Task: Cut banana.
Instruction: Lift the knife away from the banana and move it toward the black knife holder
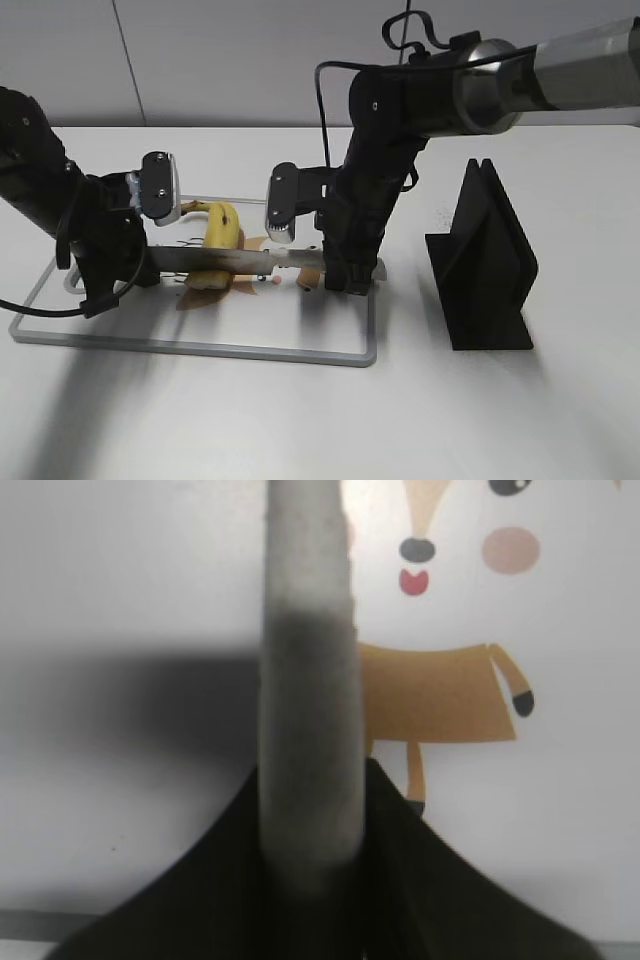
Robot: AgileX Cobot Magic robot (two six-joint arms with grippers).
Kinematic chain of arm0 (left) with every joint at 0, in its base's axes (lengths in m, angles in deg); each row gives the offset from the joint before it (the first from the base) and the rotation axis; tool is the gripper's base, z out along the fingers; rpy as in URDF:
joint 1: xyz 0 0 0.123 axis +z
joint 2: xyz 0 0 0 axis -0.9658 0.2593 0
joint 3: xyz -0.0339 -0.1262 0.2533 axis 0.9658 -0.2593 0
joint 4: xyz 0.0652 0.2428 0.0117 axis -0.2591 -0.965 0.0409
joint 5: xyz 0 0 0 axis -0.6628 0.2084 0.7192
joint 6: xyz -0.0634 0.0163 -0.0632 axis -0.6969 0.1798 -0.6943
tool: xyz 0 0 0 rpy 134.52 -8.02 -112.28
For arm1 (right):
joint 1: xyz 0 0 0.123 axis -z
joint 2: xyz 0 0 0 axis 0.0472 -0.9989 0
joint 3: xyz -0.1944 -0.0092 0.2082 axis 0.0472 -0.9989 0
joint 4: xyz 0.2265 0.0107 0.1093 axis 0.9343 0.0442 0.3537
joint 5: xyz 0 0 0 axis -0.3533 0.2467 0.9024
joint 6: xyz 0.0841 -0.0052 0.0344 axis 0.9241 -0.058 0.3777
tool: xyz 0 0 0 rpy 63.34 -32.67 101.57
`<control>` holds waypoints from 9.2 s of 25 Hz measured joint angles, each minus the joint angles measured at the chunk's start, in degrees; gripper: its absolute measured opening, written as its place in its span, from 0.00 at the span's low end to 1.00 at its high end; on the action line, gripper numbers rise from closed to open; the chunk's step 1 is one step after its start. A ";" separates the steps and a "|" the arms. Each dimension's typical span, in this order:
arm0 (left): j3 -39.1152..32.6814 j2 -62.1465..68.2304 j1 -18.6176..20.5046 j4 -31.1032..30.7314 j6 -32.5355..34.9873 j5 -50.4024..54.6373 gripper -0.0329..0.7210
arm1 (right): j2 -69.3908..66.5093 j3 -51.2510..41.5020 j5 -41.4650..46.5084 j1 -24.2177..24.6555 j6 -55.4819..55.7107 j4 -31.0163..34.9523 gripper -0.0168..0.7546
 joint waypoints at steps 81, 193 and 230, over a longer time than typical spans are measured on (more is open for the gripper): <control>4.94 1.52 0.12 0.47 1.12 9.12 0.05 | -2.16 4.58 6.64 0.00 0.32 0.59 0.25; -17.47 -67.04 7.59 -25.47 -83.17 35.77 0.82 | 43.29 -16.77 23.85 15.90 66.95 -4.77 0.24; -32.63 -110.87 7.59 -25.92 -83.34 31.80 0.82 | 39.32 -22.38 20.94 16.27 71.95 -2.32 0.24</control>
